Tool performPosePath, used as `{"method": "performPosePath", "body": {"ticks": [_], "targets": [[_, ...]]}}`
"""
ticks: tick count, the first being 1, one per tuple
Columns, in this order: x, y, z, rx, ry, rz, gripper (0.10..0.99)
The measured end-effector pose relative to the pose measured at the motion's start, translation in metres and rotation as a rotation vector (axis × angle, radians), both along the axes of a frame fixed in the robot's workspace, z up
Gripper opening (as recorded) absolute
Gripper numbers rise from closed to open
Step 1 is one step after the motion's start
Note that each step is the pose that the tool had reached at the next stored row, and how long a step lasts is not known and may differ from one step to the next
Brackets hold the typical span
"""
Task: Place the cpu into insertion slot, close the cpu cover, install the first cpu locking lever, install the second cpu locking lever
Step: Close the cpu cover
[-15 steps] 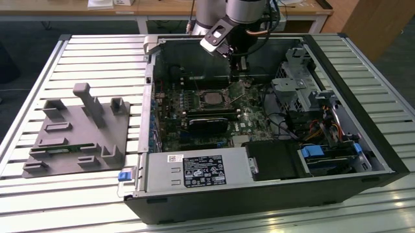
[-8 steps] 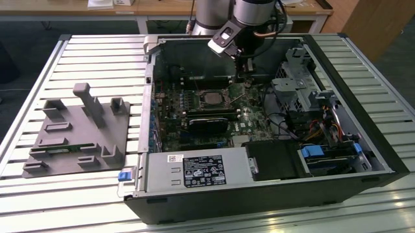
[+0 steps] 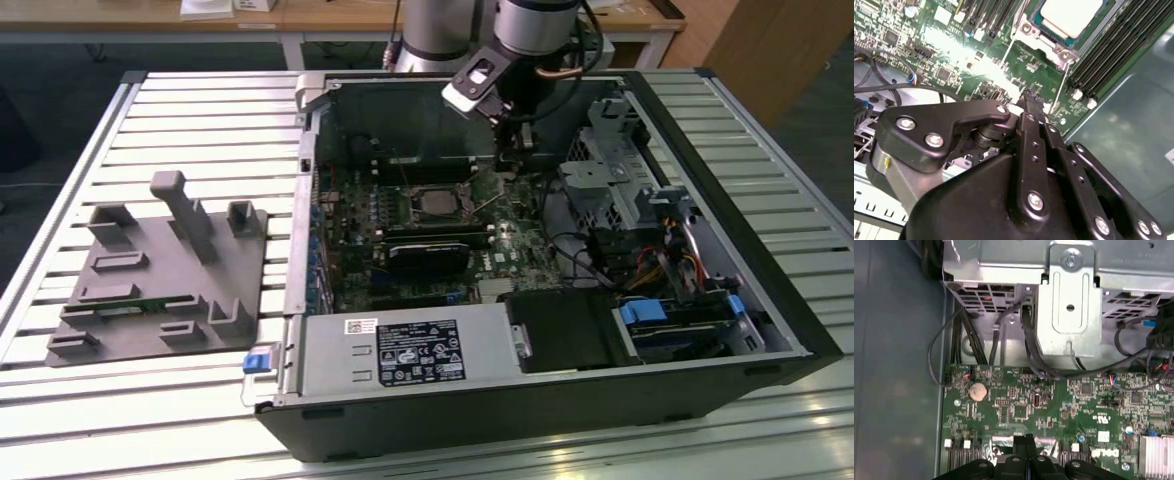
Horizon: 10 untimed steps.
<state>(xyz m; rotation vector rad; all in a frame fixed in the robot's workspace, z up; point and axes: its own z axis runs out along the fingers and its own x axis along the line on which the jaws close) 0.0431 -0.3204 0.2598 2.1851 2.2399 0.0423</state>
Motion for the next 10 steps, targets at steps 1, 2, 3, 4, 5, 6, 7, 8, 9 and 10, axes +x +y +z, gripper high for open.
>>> {"method": "performPosePath", "body": {"ticks": [1, 2, 3, 4, 5, 6, 7, 8, 9, 10], "targets": [[0.0016, 0.0002, -0.0004, 0.0, 0.0, 0.0, 0.106], [0.0032, 0.0003, -0.0007, 0.0, 0.0001, 0.0, 0.106], [0.0048, 0.0005, -0.0012, 0.0, 0.0005, 0.0, 0.106], [0.0065, 0.0008, -0.0018, -0.001, 0.0012, 0.0, 0.106], [0.0084, 0.0011, -0.0023, -0.002, 0.0019, 0.0, 0.106], [0.0102, 0.0016, -0.0027, -0.003, 0.0027, 0.0, 0.106], [0.0119, 0.0019, -0.0031, -0.004, 0.0034, 0.0, 0.106], [0.0135, 0.0023, -0.0035, -0.005, 0.004, 0.0, 0.106], [0.015, 0.0028, -0.0039, -0.006, 0.0045, 0.0, 0.106], [0.0163, 0.0033, -0.0042, -0.006, 0.0048, 0.0, 0.106]]}}
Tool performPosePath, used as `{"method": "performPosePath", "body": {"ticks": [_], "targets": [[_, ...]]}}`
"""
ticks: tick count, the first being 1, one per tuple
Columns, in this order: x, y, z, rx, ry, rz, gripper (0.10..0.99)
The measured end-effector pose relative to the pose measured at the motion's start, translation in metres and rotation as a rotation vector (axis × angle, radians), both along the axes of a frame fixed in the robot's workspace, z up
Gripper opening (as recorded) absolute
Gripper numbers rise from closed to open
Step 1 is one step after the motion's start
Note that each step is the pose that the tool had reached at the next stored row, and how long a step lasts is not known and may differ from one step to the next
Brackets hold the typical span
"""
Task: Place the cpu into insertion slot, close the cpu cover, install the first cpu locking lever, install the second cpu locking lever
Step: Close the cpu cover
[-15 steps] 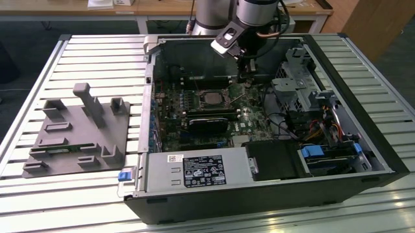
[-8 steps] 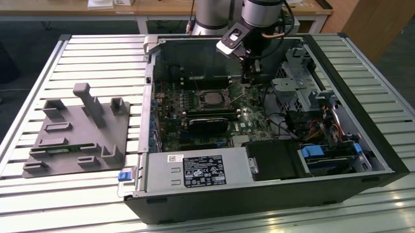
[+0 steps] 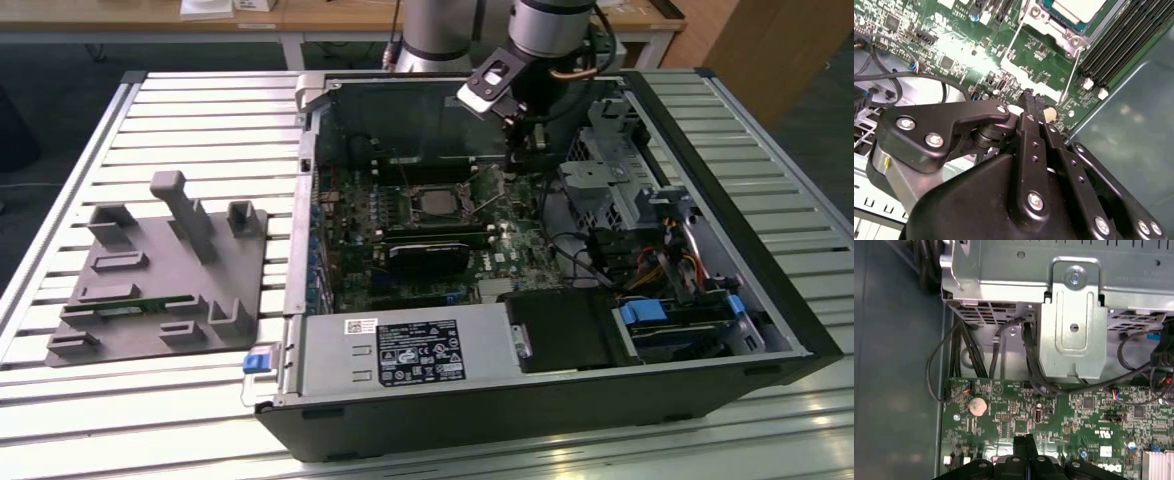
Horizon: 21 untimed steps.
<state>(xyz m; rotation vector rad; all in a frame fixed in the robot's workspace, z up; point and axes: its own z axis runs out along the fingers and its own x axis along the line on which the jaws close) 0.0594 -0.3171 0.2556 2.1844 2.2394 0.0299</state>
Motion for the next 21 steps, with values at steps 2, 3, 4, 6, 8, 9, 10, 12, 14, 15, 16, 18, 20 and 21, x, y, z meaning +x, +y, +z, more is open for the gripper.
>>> {"method": "performPosePath", "body": {"ticks": [2, 3, 4, 6, 8, 9, 10, 12, 14, 15, 16, 18, 20, 21], "targets": [[0.0032, 0.0016, -0.0006, 0.0, 0.0008, 0.0, 0.106], [0.0048, 0.0022, -0.0011, -0.001, 0.0013, 0.0, 0.106], [0.0063, 0.0027, -0.0016, -0.001, 0.0021, 0.0, 0.106], [0.0082, 0.0034, -0.0037, -0.003, 0.0042, 0.0, 0.106], [0.0092, 0.0039, -0.0067, -0.005, 0.0064, 0.0, 0.106], [0.0096, 0.004, -0.0086, -0.005, 0.0076, 0.0, 0.106], [0.0097, 0.0041, -0.0104, -0.006, 0.0087, 0.0, 0.106], [0.0097, 0.0042, -0.0129, -0.007, 0.0103, 0.0, 0.106], [0.0087, 0.0043, -0.0135, -0.007, 0.0107, 0.0, 0.106], [0.0075, 0.0043, -0.0137, -0.007, 0.0107, 0.0, 0.106], [0.0058, 0.0043, -0.0138, -0.007, 0.0108, 0.0, 0.106], [0.0021, 0.0043, -0.0139, -0.007, 0.0107, 0.0, 0.106], [-0.0026, 0.0043, -0.0139, -0.007, 0.0108, 0.0, 0.106], [-0.0049, 0.0043, -0.0139, -0.007, 0.0109, 0.0, 0.106]]}}
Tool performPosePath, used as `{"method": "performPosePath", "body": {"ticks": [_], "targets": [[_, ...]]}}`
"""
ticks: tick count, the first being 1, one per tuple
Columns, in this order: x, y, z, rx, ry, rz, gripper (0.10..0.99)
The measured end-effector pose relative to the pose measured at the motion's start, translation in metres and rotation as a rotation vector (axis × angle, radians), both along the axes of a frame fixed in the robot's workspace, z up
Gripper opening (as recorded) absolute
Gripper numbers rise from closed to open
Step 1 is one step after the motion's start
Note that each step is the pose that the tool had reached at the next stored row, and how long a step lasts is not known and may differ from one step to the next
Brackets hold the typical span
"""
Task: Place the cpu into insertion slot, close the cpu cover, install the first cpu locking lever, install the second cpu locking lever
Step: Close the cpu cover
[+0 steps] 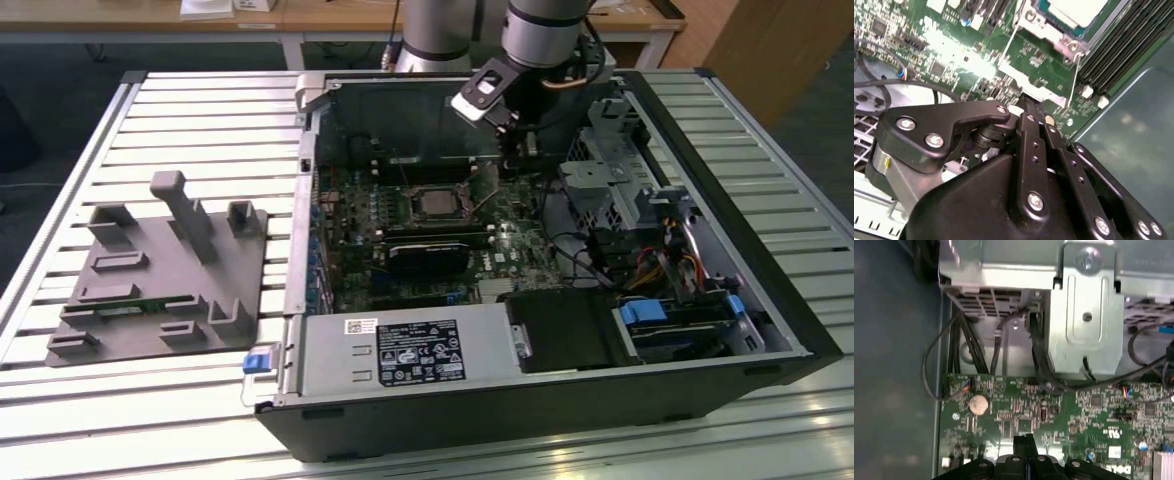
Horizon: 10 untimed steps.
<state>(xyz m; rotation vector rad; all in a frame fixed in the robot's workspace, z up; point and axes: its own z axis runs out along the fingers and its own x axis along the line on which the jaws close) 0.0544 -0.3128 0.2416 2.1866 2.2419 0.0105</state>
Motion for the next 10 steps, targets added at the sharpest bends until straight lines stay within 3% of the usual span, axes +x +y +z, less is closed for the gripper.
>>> {"method": "performPosePath", "body": {"ticks": [10], "targets": [[-0.0255, 0.0, 0.0005, 0.0, 0.0008, 0.0, 0.106]]}}
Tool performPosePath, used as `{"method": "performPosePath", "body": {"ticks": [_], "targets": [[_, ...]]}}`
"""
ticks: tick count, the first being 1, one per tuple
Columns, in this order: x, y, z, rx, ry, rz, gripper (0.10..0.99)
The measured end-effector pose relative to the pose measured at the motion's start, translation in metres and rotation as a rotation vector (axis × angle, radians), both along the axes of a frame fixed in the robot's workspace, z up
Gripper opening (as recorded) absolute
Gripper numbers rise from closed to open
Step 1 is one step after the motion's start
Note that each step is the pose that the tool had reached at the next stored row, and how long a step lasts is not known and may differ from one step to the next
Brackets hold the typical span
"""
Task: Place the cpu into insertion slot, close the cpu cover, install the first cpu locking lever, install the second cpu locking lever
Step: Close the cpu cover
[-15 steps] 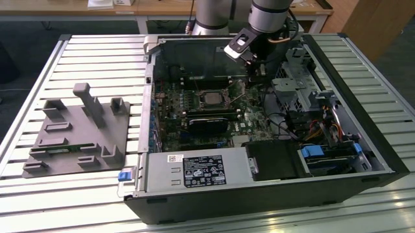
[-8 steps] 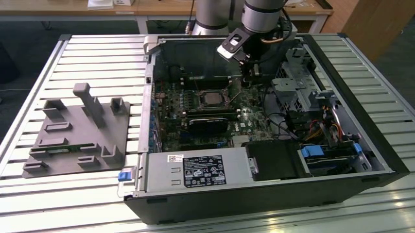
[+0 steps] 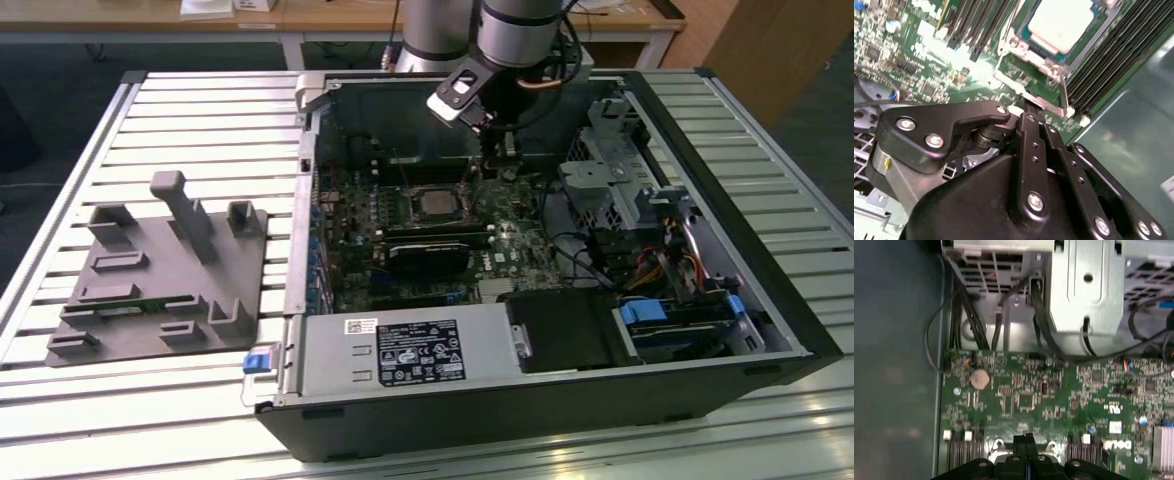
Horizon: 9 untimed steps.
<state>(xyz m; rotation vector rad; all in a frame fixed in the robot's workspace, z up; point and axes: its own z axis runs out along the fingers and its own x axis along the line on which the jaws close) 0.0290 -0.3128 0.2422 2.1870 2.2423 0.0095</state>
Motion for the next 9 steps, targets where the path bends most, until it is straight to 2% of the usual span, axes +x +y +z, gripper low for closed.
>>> {"method": "performPosePath", "body": {"ticks": [4, 9], "targets": [[-0.0087, 0.0, -0.0004, 0.0, -0.0001, 0.0, 0.106], [-0.012, 0.0, -0.0012, 0.0, 0.0, 0.0, 0.106]]}}
